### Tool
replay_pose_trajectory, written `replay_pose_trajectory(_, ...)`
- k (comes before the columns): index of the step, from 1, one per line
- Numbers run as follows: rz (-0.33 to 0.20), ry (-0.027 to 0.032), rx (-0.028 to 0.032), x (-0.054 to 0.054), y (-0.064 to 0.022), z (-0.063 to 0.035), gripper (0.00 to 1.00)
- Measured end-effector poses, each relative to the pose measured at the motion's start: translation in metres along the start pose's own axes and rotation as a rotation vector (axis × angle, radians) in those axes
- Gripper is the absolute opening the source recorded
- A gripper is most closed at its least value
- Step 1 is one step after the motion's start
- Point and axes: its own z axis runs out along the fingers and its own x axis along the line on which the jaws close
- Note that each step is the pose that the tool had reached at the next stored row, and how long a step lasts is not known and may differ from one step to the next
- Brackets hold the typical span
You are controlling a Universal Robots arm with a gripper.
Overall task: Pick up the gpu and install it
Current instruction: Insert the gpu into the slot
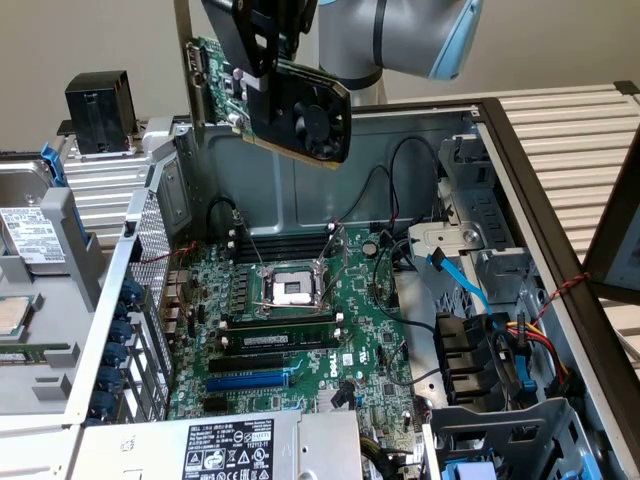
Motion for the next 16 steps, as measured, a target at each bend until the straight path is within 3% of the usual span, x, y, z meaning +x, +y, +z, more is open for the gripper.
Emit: replay_pose_trajectory(16,-0.212,0.0312,0.0028,-0.0044,-0.0071,0.0069,0.29)
